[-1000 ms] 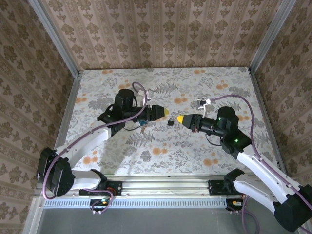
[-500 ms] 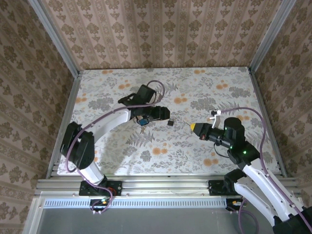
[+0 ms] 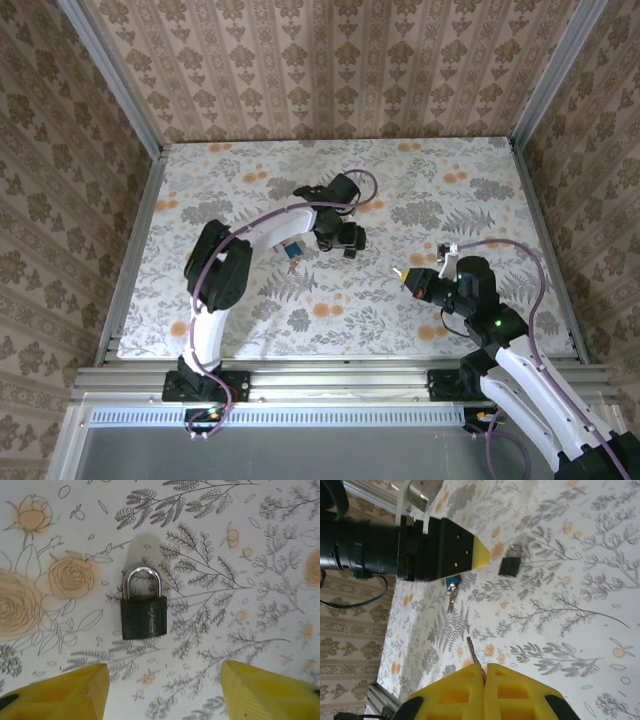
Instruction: Unlock with the key
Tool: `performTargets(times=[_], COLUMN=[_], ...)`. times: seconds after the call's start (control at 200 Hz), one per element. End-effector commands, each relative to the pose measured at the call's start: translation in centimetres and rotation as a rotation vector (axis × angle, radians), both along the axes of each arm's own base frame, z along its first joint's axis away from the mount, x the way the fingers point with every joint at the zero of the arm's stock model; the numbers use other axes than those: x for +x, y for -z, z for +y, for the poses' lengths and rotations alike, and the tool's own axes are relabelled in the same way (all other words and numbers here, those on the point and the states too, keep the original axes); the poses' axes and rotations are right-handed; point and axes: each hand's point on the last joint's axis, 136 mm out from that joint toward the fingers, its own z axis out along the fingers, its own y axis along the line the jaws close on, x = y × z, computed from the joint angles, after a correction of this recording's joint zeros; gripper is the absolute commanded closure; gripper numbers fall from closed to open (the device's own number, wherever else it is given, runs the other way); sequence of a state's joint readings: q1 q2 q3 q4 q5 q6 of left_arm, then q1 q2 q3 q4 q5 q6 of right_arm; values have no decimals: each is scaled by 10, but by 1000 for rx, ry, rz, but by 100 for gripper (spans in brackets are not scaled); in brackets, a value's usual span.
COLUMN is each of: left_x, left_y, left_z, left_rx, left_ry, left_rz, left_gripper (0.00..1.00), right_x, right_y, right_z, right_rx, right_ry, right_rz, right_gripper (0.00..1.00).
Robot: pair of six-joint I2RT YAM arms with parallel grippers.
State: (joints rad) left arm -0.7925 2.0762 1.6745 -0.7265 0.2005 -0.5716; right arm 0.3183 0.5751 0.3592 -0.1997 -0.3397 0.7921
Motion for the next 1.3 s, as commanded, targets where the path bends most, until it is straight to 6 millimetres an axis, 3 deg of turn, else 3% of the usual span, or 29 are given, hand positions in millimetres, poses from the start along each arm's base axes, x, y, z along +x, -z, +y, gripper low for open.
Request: performTargets(times=[0.0,0.235,0.45,0.73,1.065,1.29], left_x=[2,11,9,4,-11,-25], left_y=[10,38,46,63,48,45], left_z=[9,10,2,12,46,60], left_rx=[117,252,303,390,388,395], left_ry=[18,29,65,89,62,56], left_rz=[-5,2,-25,-15,-13,3], left_gripper=[39,39,39,59,62,59], right_x=[4,4,3,4,6,10], right_y=[2,6,10,13,18,19], right_z=[-6,-9,-10,-11,-9,-7], right_rx=[12,10,8,13,28,41], right_ry=[50,61,64,73,74,74], right_rz=[-4,-1,5,13,22,25], right_gripper=[100,100,100,100,100,100])
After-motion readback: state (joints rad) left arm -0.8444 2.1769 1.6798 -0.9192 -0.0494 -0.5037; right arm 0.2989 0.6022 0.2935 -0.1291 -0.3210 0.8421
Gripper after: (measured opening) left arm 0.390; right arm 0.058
